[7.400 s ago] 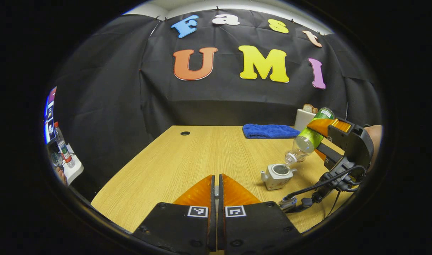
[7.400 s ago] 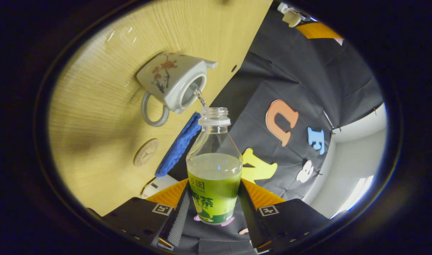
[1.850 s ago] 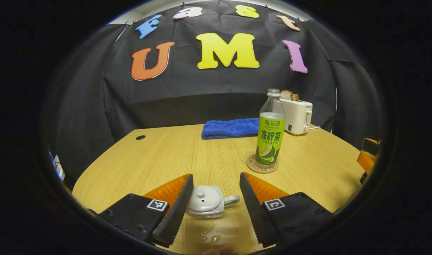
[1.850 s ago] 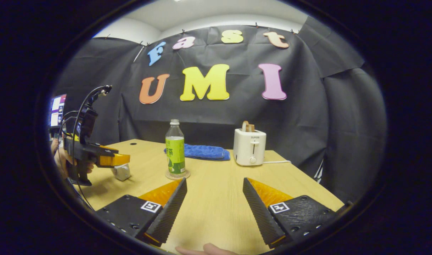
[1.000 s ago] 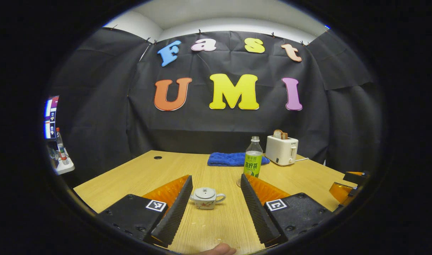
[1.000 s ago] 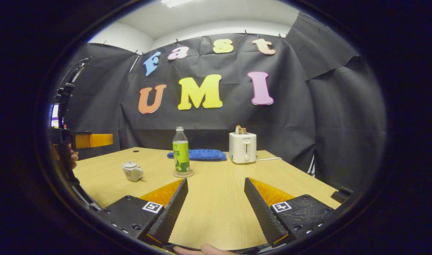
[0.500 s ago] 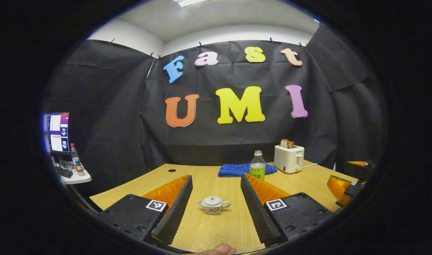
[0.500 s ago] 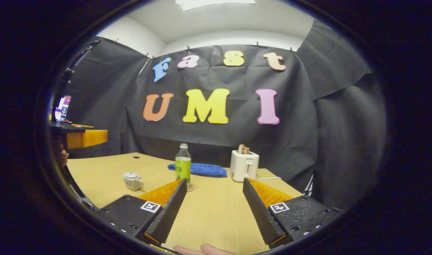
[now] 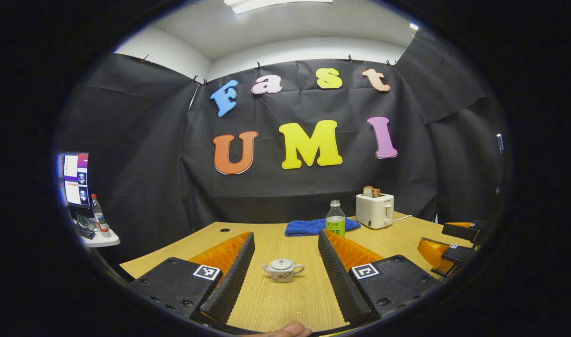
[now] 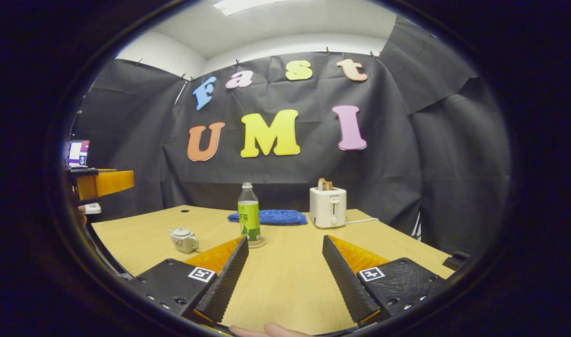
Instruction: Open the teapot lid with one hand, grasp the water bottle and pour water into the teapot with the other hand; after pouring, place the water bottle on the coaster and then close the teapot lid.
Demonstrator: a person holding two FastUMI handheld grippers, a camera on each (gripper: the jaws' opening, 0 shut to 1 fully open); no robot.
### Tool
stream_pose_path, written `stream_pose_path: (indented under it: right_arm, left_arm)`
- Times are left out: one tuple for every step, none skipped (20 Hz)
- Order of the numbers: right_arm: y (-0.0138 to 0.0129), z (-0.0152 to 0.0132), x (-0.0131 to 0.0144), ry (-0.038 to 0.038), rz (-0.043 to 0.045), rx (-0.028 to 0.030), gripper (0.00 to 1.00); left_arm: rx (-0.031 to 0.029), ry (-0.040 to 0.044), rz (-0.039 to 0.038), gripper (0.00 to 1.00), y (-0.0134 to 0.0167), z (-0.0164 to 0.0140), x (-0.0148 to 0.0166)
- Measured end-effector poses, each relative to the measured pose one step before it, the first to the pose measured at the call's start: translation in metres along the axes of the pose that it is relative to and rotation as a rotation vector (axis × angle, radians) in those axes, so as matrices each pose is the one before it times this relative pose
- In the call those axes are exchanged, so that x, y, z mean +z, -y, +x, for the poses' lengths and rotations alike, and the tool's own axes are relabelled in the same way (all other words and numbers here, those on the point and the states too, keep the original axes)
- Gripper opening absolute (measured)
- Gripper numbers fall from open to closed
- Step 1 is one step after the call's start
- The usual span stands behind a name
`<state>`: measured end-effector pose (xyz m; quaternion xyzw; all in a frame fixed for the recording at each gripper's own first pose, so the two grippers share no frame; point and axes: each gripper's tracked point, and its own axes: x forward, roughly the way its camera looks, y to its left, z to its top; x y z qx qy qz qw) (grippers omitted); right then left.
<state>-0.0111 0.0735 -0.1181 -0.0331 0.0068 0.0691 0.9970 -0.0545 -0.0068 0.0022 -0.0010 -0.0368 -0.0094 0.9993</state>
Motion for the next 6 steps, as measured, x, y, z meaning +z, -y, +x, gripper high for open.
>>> stream_pose_path:
  right_arm:
    - [-0.00365,0.00367,0.00011,-0.0001,0.00561,0.00659,0.95]
    - [-0.00348,0.00295,-0.00031,0.00337,-0.00301,0.00196,0.95]
    - [-0.00228,0.00369,-0.00116,0.0015,-0.00405,-0.00191,0.97]
    - [-0.00316,0.00394,-0.0017,-0.00579,-0.00544,0.00169,0.95]
    - [-0.00411,0.00431,-0.00253,-0.01241,-0.00887,0.00173,0.95]
    - [-0.00251,0.00256,-0.00083,-0.0047,-0.01238,0.00308,0.95]
  left_arm:
    - [0.00178,-0.00178,0.01248,0.86,-0.00325,0.0028,-0.00239]
    - [0.01609,-0.00011,0.02212,0.87,-0.00681,0.00189,-0.00056]
    - [0.01797,0.00742,0.01663,0.86,-0.00511,0.00197,0.00143]
    - [0.00275,0.00815,0.00492,0.87,-0.001,0.00123,0.0016]
    - [-0.00738,0.0068,-0.00558,0.86,0.00295,0.00043,0.00076]
    - [-0.00603,0.0033,-0.00811,0.86,0.00177,0.00159,0.00097]
